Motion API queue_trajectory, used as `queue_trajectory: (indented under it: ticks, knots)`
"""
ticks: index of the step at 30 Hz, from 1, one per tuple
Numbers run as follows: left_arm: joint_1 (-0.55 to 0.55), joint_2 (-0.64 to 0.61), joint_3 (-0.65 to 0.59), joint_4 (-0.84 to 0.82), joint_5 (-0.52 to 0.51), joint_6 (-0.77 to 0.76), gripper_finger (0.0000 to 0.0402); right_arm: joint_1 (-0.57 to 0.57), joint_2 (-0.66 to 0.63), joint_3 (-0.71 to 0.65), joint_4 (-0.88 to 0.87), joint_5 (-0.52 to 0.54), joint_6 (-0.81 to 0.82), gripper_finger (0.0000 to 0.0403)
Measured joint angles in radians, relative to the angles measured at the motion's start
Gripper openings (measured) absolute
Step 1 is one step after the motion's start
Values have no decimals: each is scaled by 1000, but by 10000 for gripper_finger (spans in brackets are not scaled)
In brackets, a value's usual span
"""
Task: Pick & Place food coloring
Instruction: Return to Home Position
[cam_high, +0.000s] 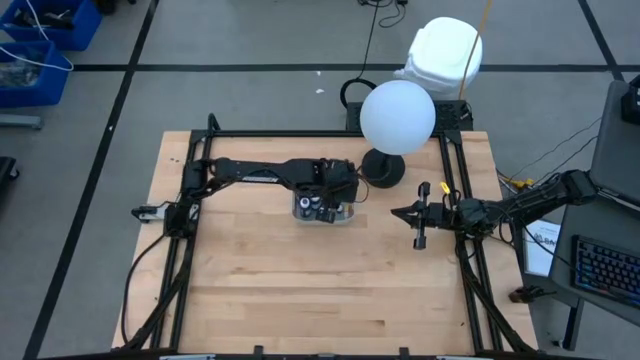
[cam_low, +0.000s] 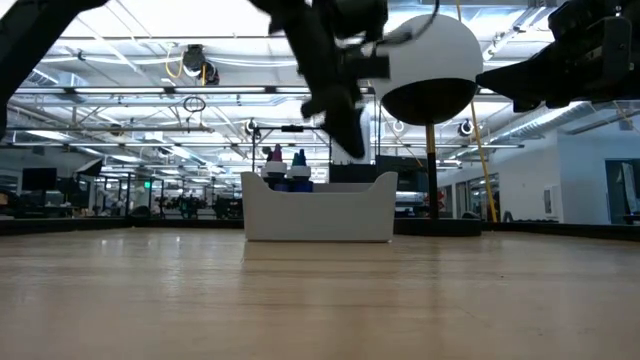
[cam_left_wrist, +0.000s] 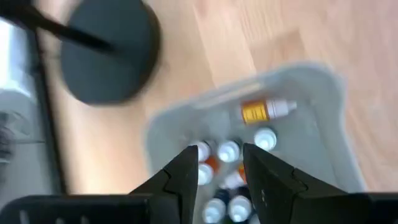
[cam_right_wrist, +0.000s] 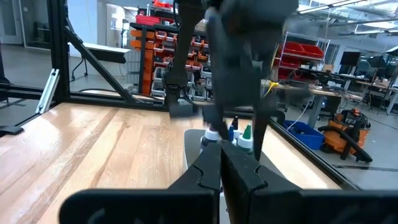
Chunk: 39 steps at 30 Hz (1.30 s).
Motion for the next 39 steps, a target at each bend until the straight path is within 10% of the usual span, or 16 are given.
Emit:
queue_trajectory:
  ticks: [7, 15, 28, 39]
  knots:
    - [-46, -187, 79, -169, -57, 34, 121, 0, 0, 0, -11, -1, 11, 0]
    - [24, -610, -109, -194, 16, -30, 10, 0, 0, 0, -25, -1, 11, 0]
    - [150, -1351, -960, 256, 260, -357, 5, 0, 0, 0, -23, 1, -19, 0]
    - [124, -1686, -1425, 635, 301, -443, 5, 0, 0, 0, -16, 2, 5, 0]
